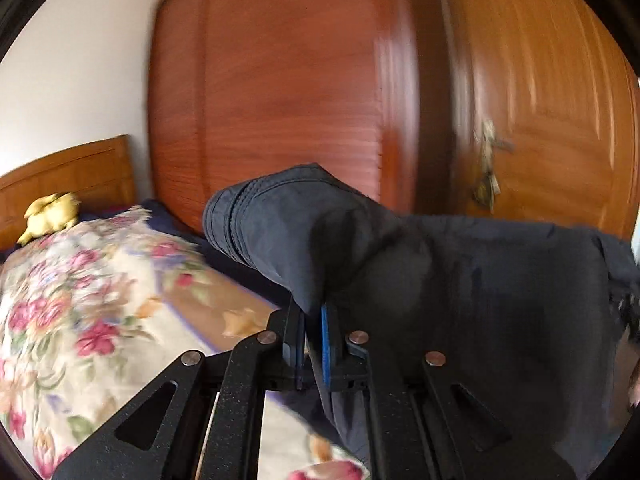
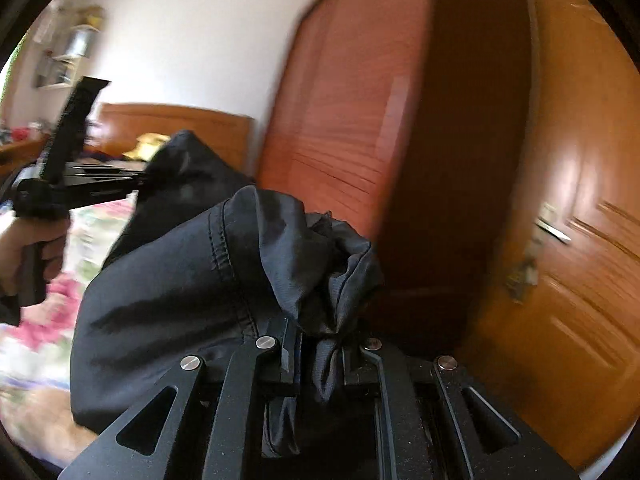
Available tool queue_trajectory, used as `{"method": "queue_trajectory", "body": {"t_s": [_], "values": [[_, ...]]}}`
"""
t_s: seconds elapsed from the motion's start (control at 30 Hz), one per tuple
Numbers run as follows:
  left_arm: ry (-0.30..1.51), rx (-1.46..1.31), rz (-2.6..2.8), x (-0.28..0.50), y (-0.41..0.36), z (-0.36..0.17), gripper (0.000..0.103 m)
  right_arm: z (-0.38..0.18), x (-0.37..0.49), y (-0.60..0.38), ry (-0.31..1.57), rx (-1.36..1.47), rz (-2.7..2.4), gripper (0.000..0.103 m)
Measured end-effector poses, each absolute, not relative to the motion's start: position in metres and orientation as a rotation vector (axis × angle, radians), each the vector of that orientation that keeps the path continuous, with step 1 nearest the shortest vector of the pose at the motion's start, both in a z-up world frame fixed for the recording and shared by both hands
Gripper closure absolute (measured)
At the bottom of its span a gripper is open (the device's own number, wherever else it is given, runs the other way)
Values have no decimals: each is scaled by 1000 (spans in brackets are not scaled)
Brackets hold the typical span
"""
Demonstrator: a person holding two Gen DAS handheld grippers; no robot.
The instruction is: Fold large clothes
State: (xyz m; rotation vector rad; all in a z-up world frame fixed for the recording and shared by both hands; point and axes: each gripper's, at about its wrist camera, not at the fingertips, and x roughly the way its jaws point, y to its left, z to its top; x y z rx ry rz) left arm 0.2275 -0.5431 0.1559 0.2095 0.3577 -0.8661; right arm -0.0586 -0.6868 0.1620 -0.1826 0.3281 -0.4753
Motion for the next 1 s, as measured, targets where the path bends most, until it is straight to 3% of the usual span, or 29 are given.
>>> {"method": "queue_trajectory", "body": {"t_s": [0.2, 0.27, 0.33, 0.43, 0.47, 0.5, 0.53, 0.57, 0.6, 1.0], "values": [[480, 327, -845, 231, -573, 98, 93, 104, -62, -751, 471, -46, -543, 91], [499, 310, -863, 233, -561, 96, 87, 91, -65, -757, 469, 12, -536, 88], [507, 281, -889, 232, -548, 96, 75, 87, -69, -759, 448, 46, -536, 85], [503, 252, -924, 217, -516, 102, 62, 91, -78, -762, 445, 105, -538, 69], [503, 243, -936, 211, -504, 103, 60, 94, -75, -767, 444, 118, -539, 60], [500, 232, -939, 205, -491, 103, 52, 99, -72, -768, 441, 120, -558, 45], [496, 223, -942, 199, -478, 103, 34, 104, -80, -764, 420, 112, -587, 36], [480, 213, -944, 187, -463, 103, 27, 110, -86, -762, 392, 111, -594, 23], [469, 214, -942, 181, -454, 103, 23, 117, -93, -757, 370, 114, -594, 17], [386, 237, -783, 123, -301, 127, 22, 147, -110, -633, 297, 31, -455, 10]]}}
